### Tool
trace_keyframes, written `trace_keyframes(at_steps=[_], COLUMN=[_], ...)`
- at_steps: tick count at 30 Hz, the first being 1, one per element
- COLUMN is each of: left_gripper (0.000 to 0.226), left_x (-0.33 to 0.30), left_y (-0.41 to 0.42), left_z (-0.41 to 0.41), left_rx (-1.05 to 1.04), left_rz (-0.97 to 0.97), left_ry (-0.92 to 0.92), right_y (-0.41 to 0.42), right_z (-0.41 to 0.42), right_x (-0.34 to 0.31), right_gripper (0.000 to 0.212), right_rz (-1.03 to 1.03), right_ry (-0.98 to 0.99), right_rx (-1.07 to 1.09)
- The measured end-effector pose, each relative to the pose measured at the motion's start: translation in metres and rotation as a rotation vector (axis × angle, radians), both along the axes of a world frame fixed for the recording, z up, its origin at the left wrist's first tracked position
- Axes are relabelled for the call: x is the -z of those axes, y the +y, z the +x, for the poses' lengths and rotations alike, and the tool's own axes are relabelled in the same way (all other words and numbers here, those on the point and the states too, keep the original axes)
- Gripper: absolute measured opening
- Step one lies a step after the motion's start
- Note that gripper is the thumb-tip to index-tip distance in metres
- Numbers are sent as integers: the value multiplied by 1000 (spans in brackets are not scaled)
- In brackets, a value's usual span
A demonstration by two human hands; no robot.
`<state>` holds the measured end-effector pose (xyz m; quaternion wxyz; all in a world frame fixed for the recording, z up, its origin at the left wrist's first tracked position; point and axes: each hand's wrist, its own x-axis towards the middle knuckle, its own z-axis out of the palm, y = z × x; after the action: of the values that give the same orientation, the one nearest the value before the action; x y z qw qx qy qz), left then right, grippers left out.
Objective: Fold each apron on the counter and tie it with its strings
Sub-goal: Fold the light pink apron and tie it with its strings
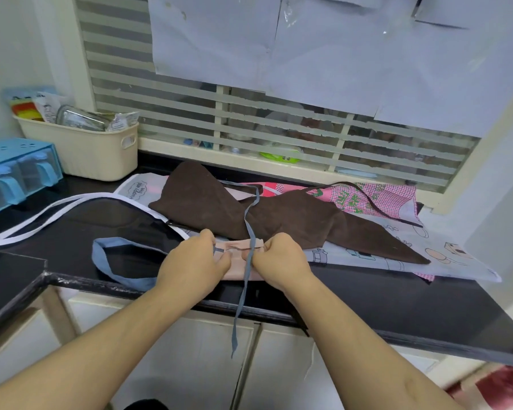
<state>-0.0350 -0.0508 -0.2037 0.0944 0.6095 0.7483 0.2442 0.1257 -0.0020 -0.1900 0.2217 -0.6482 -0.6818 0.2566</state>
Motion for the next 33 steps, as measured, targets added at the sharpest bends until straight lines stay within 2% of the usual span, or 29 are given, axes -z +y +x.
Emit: trace_keyframes(at_steps=[3,6,10,12,15,17,21,24,29,32,33], left_gripper=[31,45,25,17,18,17,16,6,17,14,11], left_x=[2,-5,-25,-30,-30,-28,-19,-8,6,5,3], left_y=[-1,2,7,8,12,11,14,18,19,19,19], left_z=[-5,-6,3,13,29,37,46,51,58,56,55], left_rx=[18,72,279,373,421,457,518,502,505,491,477], left_rz=[23,40,-7,1,25,21,5,6,57,71,84], left_ry=[-130,-342,-609,-704,-814,-832,-748,-683,-693,-683,-690], right_y=[-7,-12,-8,-8,-9,-12,-12,-15,-20,-24,-27], right_z=[8,22,39,45,58,67,82,84,90,90,90], right_x=[3,-1,-10,-12,-13,-13,-3,4,16,13,11], right_gripper=[24,19,19,18,10,4,18,18,20,6,15], right_rz=[79,176,205,197,189,190,204,178,106,112,137], right_ry=[129,368,655,703,710,669,617,563,650,728,750], right_rx=[-56,-85,-126,-144,-173,-218,-210,-223,-267,-269,-249])
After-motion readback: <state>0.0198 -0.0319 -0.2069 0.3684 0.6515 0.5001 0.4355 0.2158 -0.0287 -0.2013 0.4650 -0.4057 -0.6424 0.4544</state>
